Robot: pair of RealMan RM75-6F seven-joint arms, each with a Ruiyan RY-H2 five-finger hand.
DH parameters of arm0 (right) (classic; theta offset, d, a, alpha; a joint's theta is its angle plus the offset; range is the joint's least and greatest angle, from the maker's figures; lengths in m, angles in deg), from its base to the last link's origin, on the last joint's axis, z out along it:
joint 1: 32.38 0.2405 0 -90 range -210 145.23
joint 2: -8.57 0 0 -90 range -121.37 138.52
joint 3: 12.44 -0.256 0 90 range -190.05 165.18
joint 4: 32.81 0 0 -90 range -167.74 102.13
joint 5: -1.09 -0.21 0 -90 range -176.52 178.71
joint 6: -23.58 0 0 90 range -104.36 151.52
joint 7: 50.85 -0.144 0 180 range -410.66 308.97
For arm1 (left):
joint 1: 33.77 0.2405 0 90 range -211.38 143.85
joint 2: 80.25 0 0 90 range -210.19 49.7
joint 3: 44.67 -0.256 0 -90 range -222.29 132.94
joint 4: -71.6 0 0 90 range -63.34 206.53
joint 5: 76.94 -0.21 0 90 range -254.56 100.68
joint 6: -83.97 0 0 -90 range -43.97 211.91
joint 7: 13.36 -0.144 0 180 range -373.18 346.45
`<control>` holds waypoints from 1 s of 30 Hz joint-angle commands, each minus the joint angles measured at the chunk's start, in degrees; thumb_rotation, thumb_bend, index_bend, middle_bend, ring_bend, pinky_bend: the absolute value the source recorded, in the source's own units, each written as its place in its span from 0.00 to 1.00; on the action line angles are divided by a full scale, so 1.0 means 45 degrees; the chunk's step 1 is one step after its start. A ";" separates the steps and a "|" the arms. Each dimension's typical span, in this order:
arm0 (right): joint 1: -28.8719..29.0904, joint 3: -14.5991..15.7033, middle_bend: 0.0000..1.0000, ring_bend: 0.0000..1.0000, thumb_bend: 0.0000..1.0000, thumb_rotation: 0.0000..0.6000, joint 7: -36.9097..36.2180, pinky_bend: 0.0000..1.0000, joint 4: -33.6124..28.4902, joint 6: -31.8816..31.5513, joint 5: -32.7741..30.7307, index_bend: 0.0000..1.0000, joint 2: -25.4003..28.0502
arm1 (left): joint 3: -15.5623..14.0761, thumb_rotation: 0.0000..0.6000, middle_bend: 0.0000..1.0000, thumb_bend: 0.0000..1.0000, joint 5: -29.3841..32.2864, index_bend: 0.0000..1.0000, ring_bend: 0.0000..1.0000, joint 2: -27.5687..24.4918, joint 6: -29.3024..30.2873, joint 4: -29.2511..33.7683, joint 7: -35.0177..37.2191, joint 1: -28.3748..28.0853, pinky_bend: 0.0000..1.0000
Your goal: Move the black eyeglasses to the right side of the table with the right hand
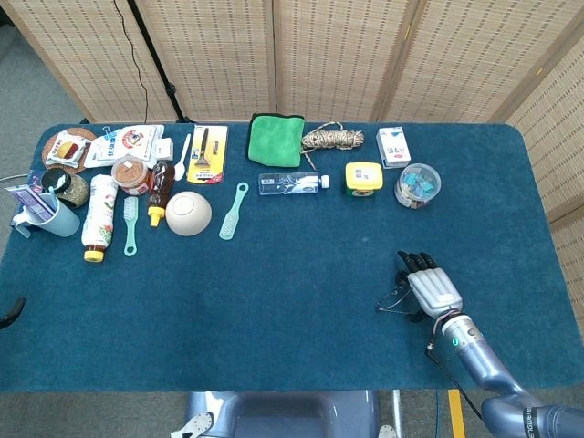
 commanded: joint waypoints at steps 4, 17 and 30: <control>0.0005 -0.0174 0.05 0.00 0.02 1.00 -0.0046 0.00 0.0143 0.0039 0.0009 0.42 -0.0111 | -0.0014 0.95 0.00 0.24 -0.0009 0.05 0.00 -0.0022 -0.0024 0.0019 0.0027 -0.0004 0.00; 0.0060 -0.0595 0.22 0.05 0.03 1.00 -0.0433 0.00 0.0873 0.0169 0.0046 0.67 -0.0573 | -0.0060 0.95 0.00 0.24 0.0052 0.05 0.00 -0.0113 0.0046 -0.0010 0.0201 0.0125 0.00; -0.0120 -0.0996 0.34 0.15 0.04 1.00 -0.0532 0.04 0.1441 -0.0301 0.0026 0.78 -0.1057 | -0.0072 0.95 0.00 0.24 0.0072 0.05 0.00 -0.0112 0.0083 -0.0089 0.0270 0.0186 0.00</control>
